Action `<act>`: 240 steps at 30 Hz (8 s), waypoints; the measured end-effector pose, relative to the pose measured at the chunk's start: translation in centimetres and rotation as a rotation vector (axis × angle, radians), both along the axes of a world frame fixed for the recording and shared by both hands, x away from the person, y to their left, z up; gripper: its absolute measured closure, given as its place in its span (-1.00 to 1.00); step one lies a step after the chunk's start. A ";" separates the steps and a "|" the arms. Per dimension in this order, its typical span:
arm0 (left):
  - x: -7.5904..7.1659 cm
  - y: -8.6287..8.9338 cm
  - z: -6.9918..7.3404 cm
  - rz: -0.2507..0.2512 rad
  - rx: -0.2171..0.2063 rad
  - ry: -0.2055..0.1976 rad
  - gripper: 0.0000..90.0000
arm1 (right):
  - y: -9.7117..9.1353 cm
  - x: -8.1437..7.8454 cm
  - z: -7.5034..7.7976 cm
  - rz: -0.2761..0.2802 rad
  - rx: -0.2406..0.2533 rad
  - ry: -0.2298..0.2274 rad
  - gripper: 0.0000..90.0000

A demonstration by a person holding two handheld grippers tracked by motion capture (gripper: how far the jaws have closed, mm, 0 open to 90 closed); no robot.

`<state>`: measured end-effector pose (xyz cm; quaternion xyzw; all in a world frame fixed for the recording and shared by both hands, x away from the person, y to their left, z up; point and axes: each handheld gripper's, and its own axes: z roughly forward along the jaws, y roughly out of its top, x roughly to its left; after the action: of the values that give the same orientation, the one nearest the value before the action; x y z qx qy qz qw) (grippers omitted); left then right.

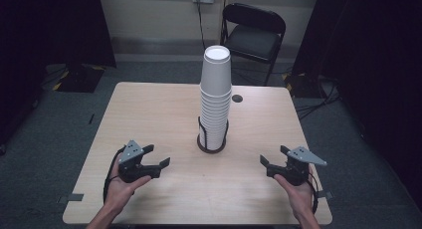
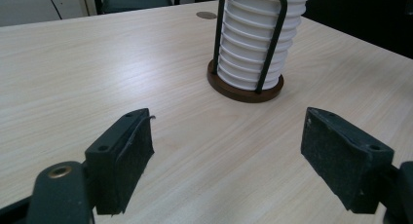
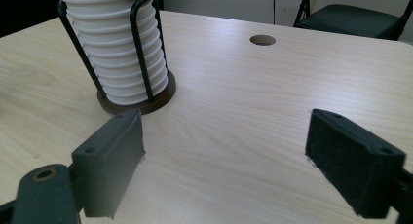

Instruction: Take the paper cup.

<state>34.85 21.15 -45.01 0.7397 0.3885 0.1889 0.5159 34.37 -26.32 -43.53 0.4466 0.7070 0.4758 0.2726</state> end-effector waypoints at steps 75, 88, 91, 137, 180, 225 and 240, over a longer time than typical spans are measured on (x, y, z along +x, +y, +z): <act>0.0 -1.1 -0.1 -0.045 0.006 0.009 -0.60 | 5.6 3.5 10.3 0.223 0.125 -0.150 -0.66; -0.1 -1.2 0.0 -0.058 0.003 -0.001 -0.61 | 7.2 4.6 13.8 0.250 0.124 -0.198 -0.70; 0.0 -1.2 0.0 -0.059 0.005 0.000 -0.62 | 7.3 5.0 14.7 0.250 0.129 -0.205 -0.70; 0.0 -1.5 -0.1 -0.088 0.033 -0.004 -0.63 | 14.2 12.1 18.9 0.327 0.155 -0.185 -0.71; 0.1 -1.4 -0.3 -0.083 0.036 0.005 -0.61 | 16.2 13.4 19.3 0.321 0.102 -0.208 -0.68; 0.1 -1.6 -0.4 -0.091 0.050 0.006 -0.57 | 14.8 11.9 24.5 0.298 0.218 -0.344 -0.65; 0.1 -1.9 -0.3 -0.093 0.046 -0.007 -0.56 | 11.1 10.0 24.6 0.238 0.217 -0.332 -0.65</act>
<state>34.90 19.30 -45.31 0.7680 0.3472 0.1763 0.5085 44.35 -15.18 -18.94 0.3026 0.6450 0.6445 0.2775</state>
